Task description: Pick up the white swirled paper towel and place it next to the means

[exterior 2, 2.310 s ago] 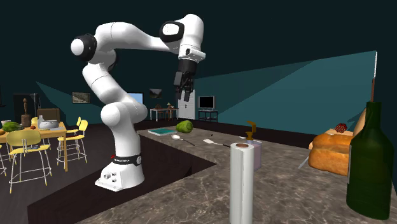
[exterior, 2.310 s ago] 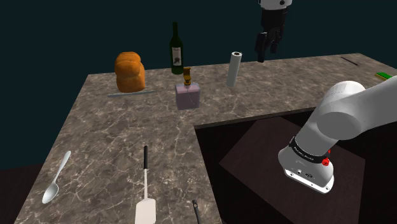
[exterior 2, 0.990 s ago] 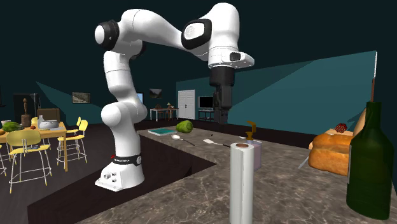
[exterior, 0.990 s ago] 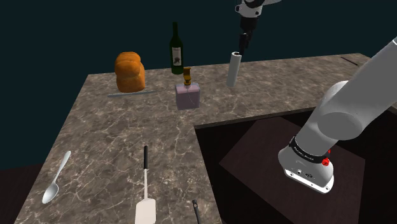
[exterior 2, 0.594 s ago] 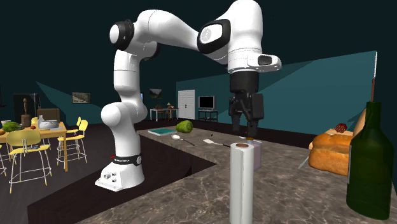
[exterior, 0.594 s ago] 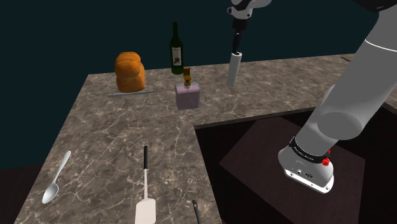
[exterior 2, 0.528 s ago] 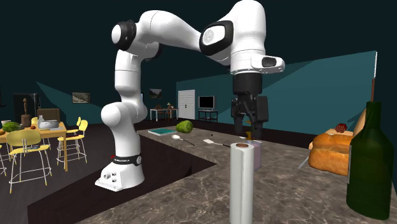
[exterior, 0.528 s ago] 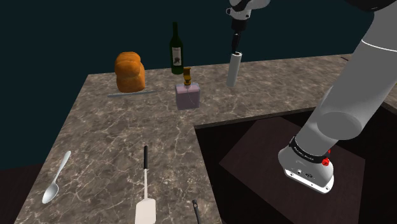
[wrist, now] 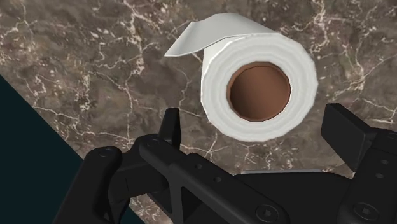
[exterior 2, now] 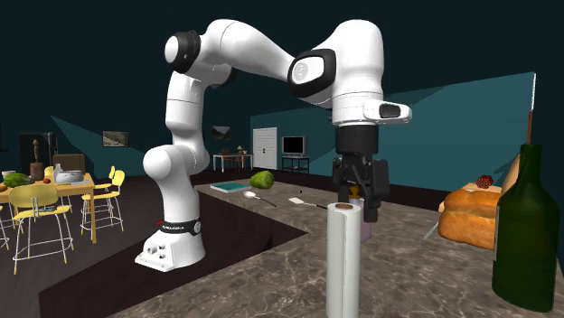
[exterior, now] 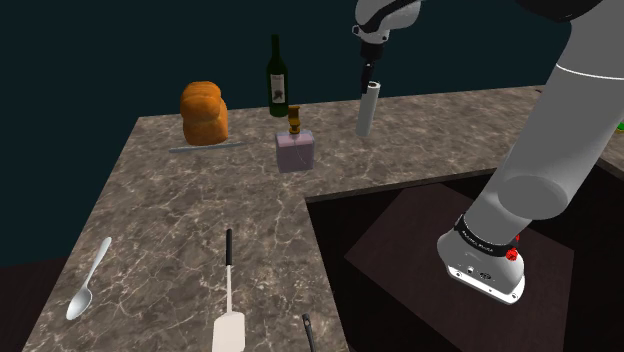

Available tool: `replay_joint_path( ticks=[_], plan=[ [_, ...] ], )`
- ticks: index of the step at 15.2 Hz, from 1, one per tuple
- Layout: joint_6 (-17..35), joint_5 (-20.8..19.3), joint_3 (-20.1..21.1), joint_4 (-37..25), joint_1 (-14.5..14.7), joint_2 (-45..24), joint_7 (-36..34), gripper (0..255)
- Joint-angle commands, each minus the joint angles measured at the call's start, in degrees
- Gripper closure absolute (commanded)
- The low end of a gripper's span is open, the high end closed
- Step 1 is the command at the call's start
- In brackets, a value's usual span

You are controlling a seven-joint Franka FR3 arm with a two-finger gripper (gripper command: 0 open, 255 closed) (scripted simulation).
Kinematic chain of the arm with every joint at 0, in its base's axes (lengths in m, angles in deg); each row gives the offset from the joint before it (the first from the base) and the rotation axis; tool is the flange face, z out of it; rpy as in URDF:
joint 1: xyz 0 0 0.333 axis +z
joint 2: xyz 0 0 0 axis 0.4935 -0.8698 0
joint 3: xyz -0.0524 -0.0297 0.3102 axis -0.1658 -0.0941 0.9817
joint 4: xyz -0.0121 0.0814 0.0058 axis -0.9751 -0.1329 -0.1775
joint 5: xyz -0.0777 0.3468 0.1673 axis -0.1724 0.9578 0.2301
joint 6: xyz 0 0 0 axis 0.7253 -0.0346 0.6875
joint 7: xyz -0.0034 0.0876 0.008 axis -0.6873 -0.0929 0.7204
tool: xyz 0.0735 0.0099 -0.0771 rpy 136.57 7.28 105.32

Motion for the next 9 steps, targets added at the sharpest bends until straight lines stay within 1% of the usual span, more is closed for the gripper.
replay_joint_path(
  ticks=[1, 7, 8, 9],
  plan=[
    [0.5, 0.1, 0.0, 0.3, 0.0, -0.2, 0.1, 0],
    [0.5, 0.1, 0.0, 0.3, 0.0, -0.2, 0.1, 0],
    [0.5, 0.1, 0.0, 0.3, 0.0, -0.2, 0.1, 255],
    [0.5, 0.1, 0.0, 0.3, 0.0, -0.2, 0.1, 255]
  ],
)
